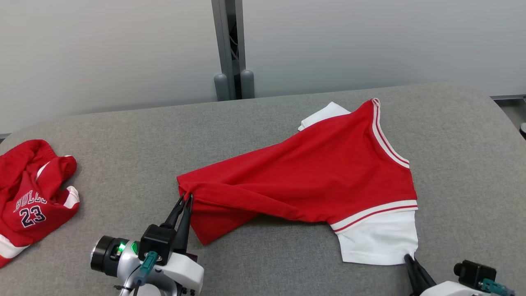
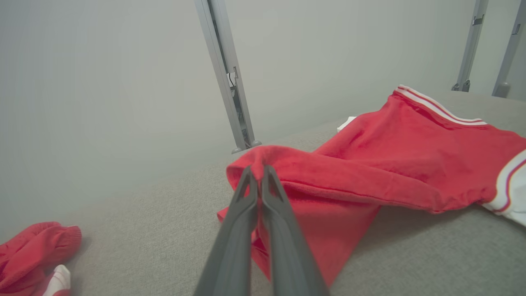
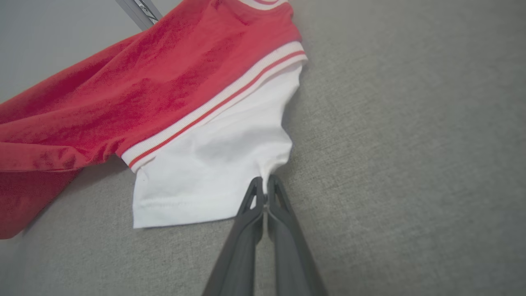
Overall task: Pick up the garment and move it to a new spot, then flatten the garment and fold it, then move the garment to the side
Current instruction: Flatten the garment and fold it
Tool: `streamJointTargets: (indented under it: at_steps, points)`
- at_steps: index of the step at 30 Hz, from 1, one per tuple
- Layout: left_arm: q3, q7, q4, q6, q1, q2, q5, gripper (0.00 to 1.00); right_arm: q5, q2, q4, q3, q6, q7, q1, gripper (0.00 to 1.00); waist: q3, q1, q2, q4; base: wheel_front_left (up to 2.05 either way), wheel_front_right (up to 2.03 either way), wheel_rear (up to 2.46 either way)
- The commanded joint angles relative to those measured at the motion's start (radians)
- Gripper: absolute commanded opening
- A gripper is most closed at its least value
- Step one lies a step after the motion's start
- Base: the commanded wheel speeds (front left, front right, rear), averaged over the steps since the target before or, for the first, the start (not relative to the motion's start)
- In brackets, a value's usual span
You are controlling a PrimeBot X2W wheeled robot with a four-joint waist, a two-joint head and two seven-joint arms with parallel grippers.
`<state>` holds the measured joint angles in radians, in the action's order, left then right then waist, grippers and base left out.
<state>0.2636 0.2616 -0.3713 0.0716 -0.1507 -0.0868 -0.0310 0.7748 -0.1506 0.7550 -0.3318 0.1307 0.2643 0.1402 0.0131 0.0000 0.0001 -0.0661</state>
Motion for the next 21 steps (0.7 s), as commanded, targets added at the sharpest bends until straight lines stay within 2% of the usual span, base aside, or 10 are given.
streamJointTargets:
  at_steps: [1,7,16,21]
  points:
    - [-0.006,0.003,0.0,-0.001,0.007,-0.004,0.004,0.0,0.006,-0.01,-0.014,-0.003,0.0,0.001,0.013,0.0,-0.002,0.0,-0.0001,-0.001,0.0,0.0,0.0]
    - [-0.021,0.003,0.002,0.007,0.011,-0.003,-0.001,0.0,0.065,-0.055,-0.102,-0.014,0.0,-0.001,0.042,0.0,-0.015,0.0,-0.0001,0.001,0.0,0.0,0.0]
    - [-0.04,0.003,0.007,0.005,-0.005,-0.014,0.008,0.0,0.173,-0.171,-0.274,-0.05,0.0,-0.109,0.135,0.0,-0.049,0.0,-0.0001,0.004,0.0,0.0,0.0]
    - [-0.051,0.003,0.018,0.005,-0.03,-0.029,0.016,0.0,0.25,-0.211,-0.349,-0.024,0.0,-0.158,0.207,0.0,-0.065,0.0,-0.0001,0.006,0.0,0.0,0.0]
